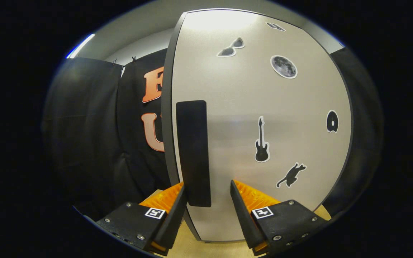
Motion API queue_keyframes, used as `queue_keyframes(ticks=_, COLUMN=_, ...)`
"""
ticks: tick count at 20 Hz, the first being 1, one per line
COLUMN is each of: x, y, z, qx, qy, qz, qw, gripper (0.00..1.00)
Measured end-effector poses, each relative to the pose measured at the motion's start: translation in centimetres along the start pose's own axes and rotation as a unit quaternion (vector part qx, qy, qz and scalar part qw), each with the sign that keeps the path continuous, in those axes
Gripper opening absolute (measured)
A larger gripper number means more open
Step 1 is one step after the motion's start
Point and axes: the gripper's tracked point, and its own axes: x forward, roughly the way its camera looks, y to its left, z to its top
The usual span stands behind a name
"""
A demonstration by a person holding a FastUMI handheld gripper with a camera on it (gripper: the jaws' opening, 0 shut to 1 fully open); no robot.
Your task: Open the shoe cabinet door, grab the shoes and put them into the shoe cabinet, then close the shoe cabinet door.
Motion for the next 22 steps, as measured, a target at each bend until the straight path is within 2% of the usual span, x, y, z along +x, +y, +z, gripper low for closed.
queue_keyframes(ticks=5, x=-3.6, y=-1.0, z=0.1, qx=-0.019, qy=-0.007, qz=-0.024, qw=1.000, gripper=0.74)
queue_keyframes(ticks=8, x=-6.4, y=-2.4, z=0.6, qx=-0.009, qy=-0.013, qz=-0.039, qw=0.999, gripper=0.74)
queue_keyframes(ticks=22, x=-22.4, y=-9.8, z=2.7, qx=0.001, qy=-0.025, qz=-0.115, qw=0.993, gripper=0.74)
